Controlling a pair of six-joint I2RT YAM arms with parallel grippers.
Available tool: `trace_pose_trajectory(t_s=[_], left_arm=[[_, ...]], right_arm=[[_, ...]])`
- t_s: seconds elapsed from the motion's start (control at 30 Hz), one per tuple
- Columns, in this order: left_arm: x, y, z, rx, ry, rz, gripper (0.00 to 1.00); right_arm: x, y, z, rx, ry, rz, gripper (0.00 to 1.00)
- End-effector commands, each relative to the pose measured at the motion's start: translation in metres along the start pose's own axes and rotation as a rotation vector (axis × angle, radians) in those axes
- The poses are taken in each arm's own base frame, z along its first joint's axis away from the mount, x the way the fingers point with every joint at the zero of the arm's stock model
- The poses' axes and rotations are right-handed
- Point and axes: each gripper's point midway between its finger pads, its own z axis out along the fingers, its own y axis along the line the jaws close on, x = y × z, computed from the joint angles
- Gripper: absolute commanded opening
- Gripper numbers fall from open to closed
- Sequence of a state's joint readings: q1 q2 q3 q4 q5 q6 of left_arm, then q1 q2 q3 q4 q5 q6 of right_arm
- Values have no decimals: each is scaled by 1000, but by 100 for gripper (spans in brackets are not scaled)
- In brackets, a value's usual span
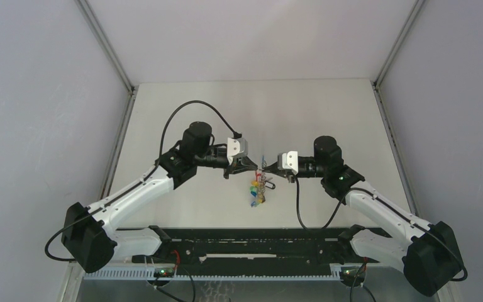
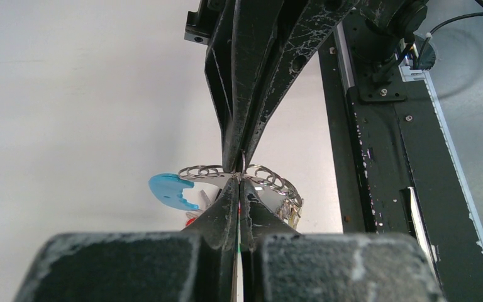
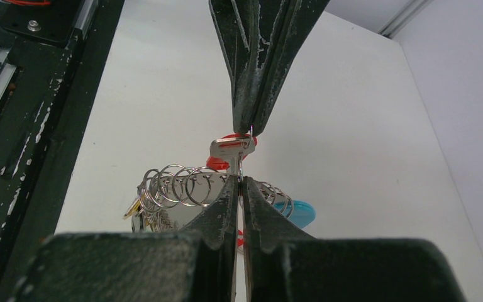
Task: Put the keys on the keyring
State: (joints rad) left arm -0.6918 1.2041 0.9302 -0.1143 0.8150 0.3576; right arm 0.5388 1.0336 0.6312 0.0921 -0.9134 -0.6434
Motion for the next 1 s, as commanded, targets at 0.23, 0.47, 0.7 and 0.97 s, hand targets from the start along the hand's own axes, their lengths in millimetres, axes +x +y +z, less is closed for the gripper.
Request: trace_pose_trajectory(t_s=[0.23, 0.47, 0.7, 0.97], left_arm=[[-28, 2, -4, -4, -59, 54, 0], [-27, 3, -3, -4, -55, 46, 0], [-27, 4, -2, -5, -53, 41, 0], [-25, 4, -1, -1, -50, 33, 0]], right_arm=[[-36, -21, -3, 54, -61, -88, 0], [-37, -21, -4, 54, -64, -88, 0], [-37, -21, -4, 54, -65, -88, 0], [-38, -20, -4, 52, -67, -87, 0]])
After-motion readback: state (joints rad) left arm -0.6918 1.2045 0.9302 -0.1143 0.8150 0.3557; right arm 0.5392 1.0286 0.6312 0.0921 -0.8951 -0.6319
